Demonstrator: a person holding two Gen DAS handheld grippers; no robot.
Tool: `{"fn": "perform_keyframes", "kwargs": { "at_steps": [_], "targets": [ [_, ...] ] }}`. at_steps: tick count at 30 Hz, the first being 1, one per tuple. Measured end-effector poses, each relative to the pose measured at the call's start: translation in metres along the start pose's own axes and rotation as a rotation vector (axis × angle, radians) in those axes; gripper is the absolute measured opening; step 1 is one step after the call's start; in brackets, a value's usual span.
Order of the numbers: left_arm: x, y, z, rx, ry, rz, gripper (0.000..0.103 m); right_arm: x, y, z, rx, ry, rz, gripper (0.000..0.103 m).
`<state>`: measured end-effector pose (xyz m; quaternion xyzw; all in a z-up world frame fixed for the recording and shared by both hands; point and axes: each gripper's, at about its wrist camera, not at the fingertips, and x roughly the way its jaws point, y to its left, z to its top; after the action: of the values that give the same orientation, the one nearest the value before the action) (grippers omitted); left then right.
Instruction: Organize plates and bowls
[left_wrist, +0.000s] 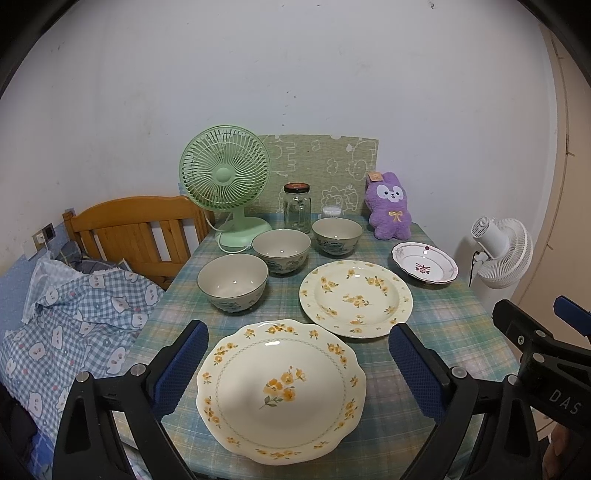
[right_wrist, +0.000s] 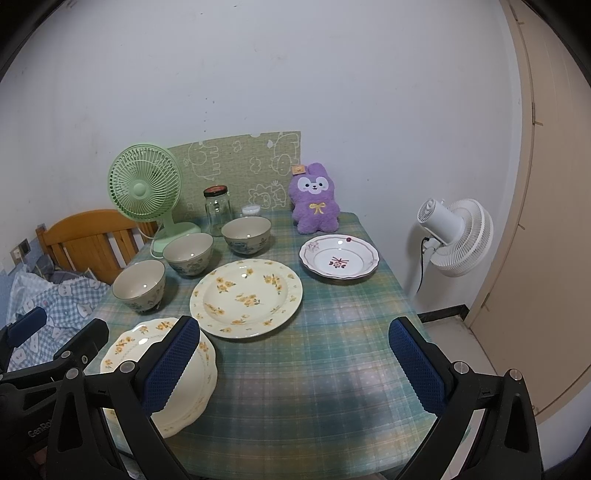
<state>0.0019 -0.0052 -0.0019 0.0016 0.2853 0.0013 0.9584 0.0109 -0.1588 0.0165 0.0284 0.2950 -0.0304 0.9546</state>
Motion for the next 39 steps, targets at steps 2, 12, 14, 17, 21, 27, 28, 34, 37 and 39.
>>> {"fn": "perform_keyframes", "kwargs": {
  "at_steps": [2,12,14,17,21,27,28,34,37,39],
  "targets": [
    [-0.001,0.000,0.000,0.000,-0.002,0.003,0.099,0.000,0.001,0.000,0.001,0.000,0.000,0.103],
    [-0.001,-0.003,0.002,-0.002,0.002,0.014,0.096,0.002,0.001,0.003,-0.017,0.011,0.007,0.103],
    [0.000,-0.001,0.005,-0.005,0.010,0.020,0.096,0.004,0.005,0.007,-0.027,0.018,0.009,0.103],
    [0.004,0.003,0.012,-0.004,0.022,0.027,0.094,0.007,0.011,0.012,-0.035,0.033,0.020,0.098],
    [0.010,0.008,0.014,0.016,0.046,0.023,0.086,0.015,0.023,0.018,-0.042,0.056,0.027,0.097],
    [0.028,0.024,0.015,0.022,0.080,0.001,0.083,0.029,0.041,0.018,-0.032,0.089,0.015,0.094],
    [0.032,0.026,0.015,0.023,0.087,-0.004,0.083,0.030,0.044,0.017,-0.033,0.095,0.015,0.094],
    [0.053,0.042,0.009,0.034,0.131,-0.015,0.079,0.050,0.066,0.011,-0.038,0.140,0.000,0.093],
    [0.063,0.049,0.004,0.033,0.154,-0.018,0.077,0.061,0.077,0.005,-0.047,0.160,-0.005,0.093],
    [0.071,0.054,0.000,0.033,0.178,-0.017,0.076,0.068,0.082,0.002,-0.049,0.177,-0.010,0.093]
  ]
}}
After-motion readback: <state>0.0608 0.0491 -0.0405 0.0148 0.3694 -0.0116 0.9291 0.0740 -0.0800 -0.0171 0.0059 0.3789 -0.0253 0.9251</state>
